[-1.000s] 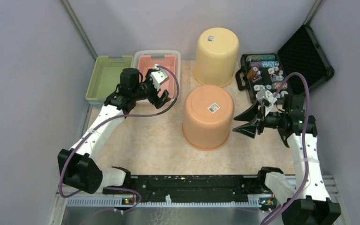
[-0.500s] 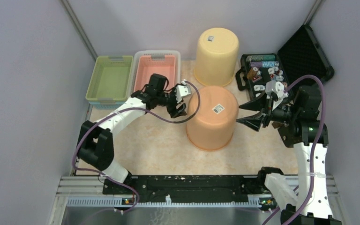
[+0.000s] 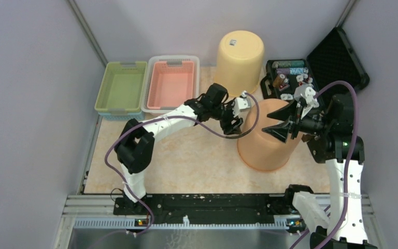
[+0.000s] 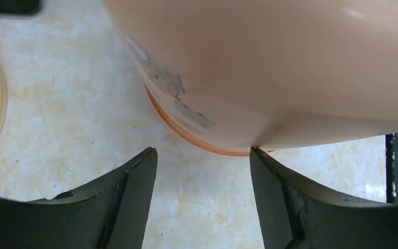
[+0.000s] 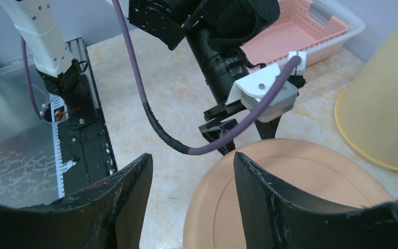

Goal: Turn the large container upside down
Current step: Move the container to the center of the board.

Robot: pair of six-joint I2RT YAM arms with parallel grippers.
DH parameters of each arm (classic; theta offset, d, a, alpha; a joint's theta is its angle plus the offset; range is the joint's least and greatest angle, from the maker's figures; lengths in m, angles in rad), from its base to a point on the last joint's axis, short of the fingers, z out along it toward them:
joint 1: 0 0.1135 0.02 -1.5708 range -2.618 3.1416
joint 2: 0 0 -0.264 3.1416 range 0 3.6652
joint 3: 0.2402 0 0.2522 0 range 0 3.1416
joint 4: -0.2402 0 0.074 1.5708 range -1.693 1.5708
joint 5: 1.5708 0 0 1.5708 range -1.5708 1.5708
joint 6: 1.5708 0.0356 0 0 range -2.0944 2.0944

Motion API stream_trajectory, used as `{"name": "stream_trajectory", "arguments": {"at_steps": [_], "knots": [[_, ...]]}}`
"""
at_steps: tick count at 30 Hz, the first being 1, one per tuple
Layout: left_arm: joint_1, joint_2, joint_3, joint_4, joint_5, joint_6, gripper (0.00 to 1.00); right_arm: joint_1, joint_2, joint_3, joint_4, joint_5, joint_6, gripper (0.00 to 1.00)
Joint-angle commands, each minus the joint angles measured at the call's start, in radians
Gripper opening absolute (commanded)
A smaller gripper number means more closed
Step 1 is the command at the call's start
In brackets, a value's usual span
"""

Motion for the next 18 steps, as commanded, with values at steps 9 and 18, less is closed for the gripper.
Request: {"name": "stream_trajectory", "arguments": {"at_steps": [9, 18], "knots": [[-0.040, 0.177, 0.197, 0.063, -0.102, -0.284, 0.72, -0.003, -0.024, 0.115, -0.016, 0.053, 0.023, 0.59], [-0.048, 0.267, 0.314, 0.020, -0.118, -0.370, 0.74, -0.003, -0.021, 0.121, -0.023, 0.040, 0.021, 0.60]]}}
